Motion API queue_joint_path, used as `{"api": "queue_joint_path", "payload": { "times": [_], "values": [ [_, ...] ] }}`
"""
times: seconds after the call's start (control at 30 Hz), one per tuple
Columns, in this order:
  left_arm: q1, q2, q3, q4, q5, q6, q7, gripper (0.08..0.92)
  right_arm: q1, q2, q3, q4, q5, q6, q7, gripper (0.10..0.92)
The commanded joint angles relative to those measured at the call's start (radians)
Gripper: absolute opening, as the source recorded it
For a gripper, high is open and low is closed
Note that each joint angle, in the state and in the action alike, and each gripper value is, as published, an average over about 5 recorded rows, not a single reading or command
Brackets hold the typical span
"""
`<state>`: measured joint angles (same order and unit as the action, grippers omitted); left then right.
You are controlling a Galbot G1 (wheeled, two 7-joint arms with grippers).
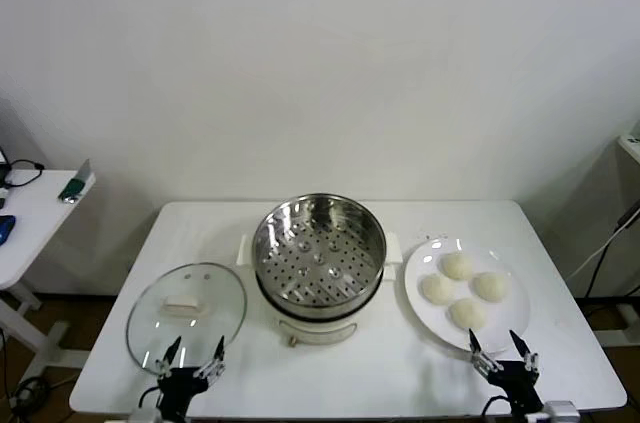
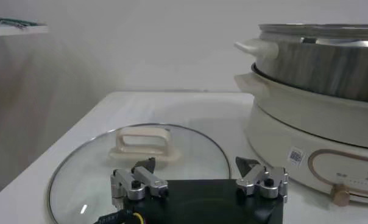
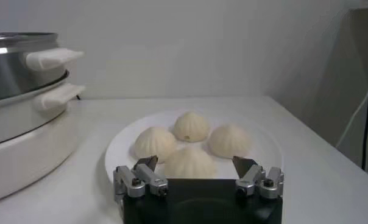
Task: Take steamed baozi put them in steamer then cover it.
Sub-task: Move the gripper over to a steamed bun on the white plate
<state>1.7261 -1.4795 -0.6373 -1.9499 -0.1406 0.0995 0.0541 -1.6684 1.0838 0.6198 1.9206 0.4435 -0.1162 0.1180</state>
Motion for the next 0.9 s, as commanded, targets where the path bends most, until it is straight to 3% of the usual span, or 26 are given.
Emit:
{"api": "queue_joint_path", "payload": {
  "times": [0.03,0.2,0.47,0.7,0.9],
  "values": [
    [0.000,0.002,0.001,-0.002,-0.001,0.001,0.000,0.823,0.096,-0.035,0.012,0.008,-0.035,-0.137,0.010,0.823],
    [-0.001,0.007,0.002,-0.006,-0.003,0.000,0.000,0.823,0.331,-0.168,0.009,-0.056,-0.045,-0.248,-0.104,0.823],
    [-0.005,0.008,0.010,-0.007,-0.003,-0.001,0.002,0.823,0.736,-0.517,-0.312,-0.251,-0.221,-0.369,-0.463,0.823],
    [-0.001,0.009,0.008,-0.007,-0.003,-0.002,0.002,0.823,1.257,-0.730,-0.895,-0.401,-0.460,-0.152,-0.882,0.823],
    [0.005,0.011,0.003,-0.012,-0.005,-0.003,0.002,0.823,1.831,-0.725,-1.480,-0.571,-0.522,0.062,-1.126,0.823]
  ]
}}
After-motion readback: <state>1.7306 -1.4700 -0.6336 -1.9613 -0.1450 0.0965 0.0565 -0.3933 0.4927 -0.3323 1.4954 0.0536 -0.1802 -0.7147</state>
